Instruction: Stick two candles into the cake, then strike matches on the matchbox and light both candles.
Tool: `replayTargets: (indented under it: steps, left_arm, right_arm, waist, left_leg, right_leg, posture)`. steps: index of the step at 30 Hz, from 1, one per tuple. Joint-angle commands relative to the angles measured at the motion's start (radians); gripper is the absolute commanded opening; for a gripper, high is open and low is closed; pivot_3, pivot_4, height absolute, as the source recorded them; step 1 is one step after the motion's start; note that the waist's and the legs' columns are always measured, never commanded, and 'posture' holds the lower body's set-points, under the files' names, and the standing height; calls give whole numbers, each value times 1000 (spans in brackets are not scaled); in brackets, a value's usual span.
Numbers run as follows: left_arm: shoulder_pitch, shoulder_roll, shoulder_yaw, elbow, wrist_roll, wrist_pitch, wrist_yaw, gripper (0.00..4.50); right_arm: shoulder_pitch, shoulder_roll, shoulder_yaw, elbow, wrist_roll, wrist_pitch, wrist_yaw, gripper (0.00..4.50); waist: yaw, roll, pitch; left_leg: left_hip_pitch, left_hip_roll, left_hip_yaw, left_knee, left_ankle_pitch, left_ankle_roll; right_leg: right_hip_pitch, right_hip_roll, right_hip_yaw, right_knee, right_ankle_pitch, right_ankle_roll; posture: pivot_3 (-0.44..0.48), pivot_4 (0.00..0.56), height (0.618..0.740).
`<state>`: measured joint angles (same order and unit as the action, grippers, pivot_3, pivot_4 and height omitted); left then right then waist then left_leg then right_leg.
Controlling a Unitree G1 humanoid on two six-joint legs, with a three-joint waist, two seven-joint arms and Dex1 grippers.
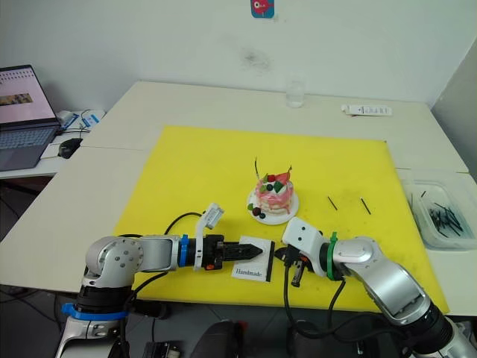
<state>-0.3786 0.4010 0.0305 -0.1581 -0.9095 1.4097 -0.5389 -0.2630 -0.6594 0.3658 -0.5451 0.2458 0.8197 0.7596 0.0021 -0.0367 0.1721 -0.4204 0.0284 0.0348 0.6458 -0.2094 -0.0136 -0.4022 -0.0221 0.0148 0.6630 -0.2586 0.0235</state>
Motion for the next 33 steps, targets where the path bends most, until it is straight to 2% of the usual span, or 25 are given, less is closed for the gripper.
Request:
replayTargets:
  steps: [1, 6, 14, 22, 33]
  left_arm:
    - [30, 7, -52, 27, 36, 3, -5, 1614]
    - [39, 16, -53, 38, 60, -15, -21, 21]
    - [37, 19, -42, 38, 56, -8, -41, 7]
    - [32, 23, -16, 48, 39, 22, -41, 2327]
    - [24, 15, -17, 71, 42, 26, -41, 2327]
  right_arm:
    - [-6, 6, 0, -19, 0, 0, -6, 0]
    - [-5, 9, 0, -22, -2, -4, -14, 0]
    - [-8, -5, 30, 1, -40, -39, -11, 0]
    - [-17, 14, 46, 6, -48, -42, -10, 0]
    - [-45, 58, 68, 16, -52, -42, -11, 0]
  waist:
    - [0, 0, 0]
    - [-1, 0, 0]
    - [-1, 0, 0]
    - [-4, 0, 0]
    - [-5, 0, 0]
  left_leg:
    - [0, 0, 0, 0, 0, 0]
    - [0, 1, 0, -1, 0, 0]
    - [0, 1, 0, -1, 0, 0]
    - [0, 2, -1, -1, 0, 0]
    - [1, 2, -1, -1, 0, 0]
  right_leg:
    - [0, 0, 0, 0, 0, 0]
    - [-1, 0, 0, 0, -1, -1]
    - [-1, 0, 0, 0, -1, -1]
    - [-1, 0, 0, 1, -1, -1]
    - [-1, 0, 0, 1, -1, -1]
  posture:
    - [0, 150, 738]
    - [0, 150, 738]
    - [0, 150, 738]
    - [0, 150, 738]
    - [0, 150, 738]
